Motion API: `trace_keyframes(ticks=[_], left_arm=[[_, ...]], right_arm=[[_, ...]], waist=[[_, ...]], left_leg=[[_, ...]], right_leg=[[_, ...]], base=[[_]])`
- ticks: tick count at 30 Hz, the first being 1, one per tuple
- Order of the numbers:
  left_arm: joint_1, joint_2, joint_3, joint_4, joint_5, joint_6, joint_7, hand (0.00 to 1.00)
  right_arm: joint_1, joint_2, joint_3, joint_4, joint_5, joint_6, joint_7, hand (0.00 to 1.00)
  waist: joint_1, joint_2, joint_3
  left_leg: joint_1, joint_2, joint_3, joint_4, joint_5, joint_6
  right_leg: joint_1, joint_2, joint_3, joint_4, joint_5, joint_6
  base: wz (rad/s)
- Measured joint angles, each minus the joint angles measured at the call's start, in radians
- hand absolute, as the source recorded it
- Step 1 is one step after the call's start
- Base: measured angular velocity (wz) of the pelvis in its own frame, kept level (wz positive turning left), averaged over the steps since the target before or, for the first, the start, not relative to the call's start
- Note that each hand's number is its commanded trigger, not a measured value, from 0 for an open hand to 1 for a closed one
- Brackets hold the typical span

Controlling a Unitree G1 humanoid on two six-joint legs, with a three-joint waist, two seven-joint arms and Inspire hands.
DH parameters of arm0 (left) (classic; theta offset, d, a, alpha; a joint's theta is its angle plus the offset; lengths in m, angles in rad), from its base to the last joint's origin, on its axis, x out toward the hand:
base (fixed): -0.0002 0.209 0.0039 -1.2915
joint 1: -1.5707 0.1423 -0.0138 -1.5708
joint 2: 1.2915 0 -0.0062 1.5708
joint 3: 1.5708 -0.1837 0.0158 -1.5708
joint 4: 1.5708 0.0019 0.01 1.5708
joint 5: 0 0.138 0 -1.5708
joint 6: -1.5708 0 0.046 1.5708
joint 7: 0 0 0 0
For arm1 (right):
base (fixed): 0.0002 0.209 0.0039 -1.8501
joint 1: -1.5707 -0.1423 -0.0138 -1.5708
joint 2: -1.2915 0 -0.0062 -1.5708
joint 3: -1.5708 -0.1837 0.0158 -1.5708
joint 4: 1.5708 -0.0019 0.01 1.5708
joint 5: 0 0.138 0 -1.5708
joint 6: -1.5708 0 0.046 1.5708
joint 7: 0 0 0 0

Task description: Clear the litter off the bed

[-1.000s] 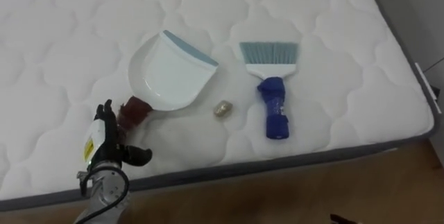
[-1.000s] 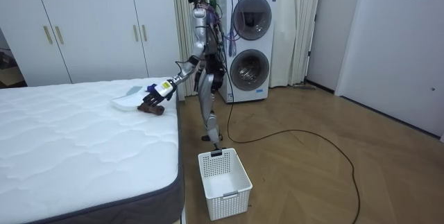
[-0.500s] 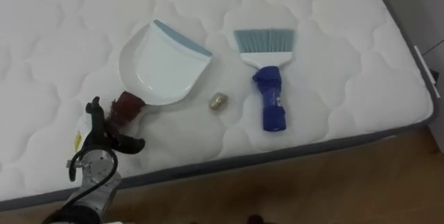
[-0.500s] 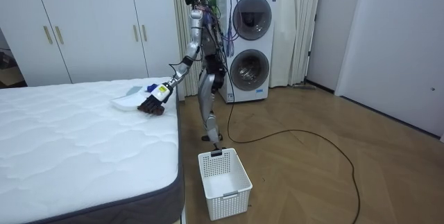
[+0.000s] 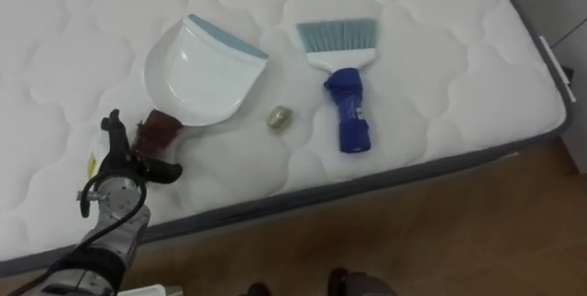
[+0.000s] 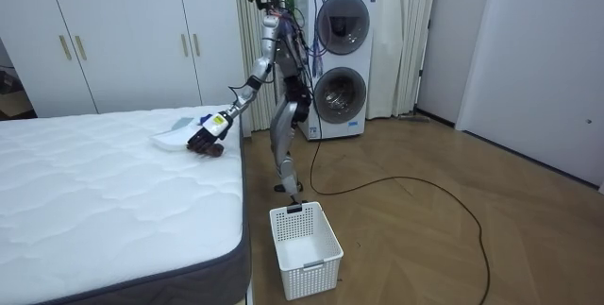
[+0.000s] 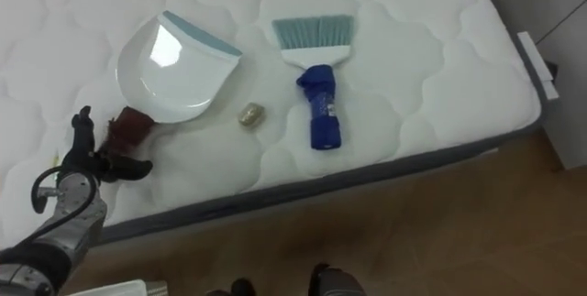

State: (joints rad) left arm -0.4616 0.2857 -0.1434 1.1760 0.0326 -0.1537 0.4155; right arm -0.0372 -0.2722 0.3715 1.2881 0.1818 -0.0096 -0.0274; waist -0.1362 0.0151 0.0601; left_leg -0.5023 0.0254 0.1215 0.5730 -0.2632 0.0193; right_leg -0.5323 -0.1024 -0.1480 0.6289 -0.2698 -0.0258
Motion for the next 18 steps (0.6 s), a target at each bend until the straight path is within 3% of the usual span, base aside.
trace_keyframes(ticks=[10,18], left_arm=[[-0.004,0.000,0.000,0.004,0.002,0.000,-0.043,0.00],[-0.007,0.001,-0.021,0.005,0.002,0.000,-0.077,0.00]], right_arm=[[0.010,0.000,0.000,0.005,-0.014,0.011,0.017,0.00],[0.015,0.000,0.000,0.006,-0.086,0.016,0.018,0.00]], waist=[[-0.011,-0.002,-0.0006],[-0.032,-0.019,0.0023]], left_leg=[[-0.010,0.010,0.013,0.034,-0.011,0.005],[-0.024,0.017,0.014,0.050,-0.018,0.011]], right_leg=[[-0.007,0.000,0.006,0.015,0.000,0.000],[-0.009,0.002,0.002,0.014,0.003,0.005]], base=[[-0.04],[0.00]])
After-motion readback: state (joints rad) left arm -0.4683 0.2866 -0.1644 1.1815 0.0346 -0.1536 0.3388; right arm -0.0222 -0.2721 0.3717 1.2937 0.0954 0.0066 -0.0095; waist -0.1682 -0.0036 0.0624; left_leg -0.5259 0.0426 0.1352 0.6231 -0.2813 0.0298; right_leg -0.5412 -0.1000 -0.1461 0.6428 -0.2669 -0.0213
